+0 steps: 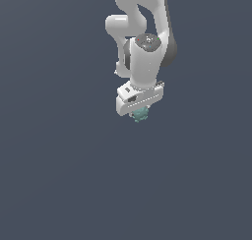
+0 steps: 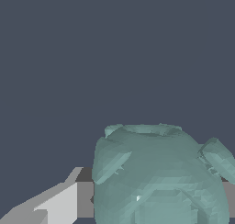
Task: Pick up the object and move it to a goal position.
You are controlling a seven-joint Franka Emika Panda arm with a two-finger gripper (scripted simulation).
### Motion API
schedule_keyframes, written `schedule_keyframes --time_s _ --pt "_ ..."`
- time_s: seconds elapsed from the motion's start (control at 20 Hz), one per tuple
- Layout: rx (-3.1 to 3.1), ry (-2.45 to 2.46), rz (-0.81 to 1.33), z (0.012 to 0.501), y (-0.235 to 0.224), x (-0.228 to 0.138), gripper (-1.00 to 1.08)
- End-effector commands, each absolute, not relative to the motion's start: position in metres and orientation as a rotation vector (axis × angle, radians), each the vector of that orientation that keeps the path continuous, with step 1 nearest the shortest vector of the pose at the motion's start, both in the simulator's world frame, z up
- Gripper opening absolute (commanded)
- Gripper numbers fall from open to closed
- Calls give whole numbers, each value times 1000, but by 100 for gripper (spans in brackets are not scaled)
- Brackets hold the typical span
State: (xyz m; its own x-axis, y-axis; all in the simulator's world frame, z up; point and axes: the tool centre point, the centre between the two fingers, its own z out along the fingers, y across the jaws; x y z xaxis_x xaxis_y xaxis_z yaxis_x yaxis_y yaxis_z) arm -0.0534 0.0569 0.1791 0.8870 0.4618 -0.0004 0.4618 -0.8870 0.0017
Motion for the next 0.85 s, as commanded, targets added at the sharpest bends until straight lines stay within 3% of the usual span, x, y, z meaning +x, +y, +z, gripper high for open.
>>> schedule_keyframes --time_s 0.0,0.8 --pt "3050 746 -1 197 64 -64 -100" --pt "3052 746 0 252 86 -89 -100"
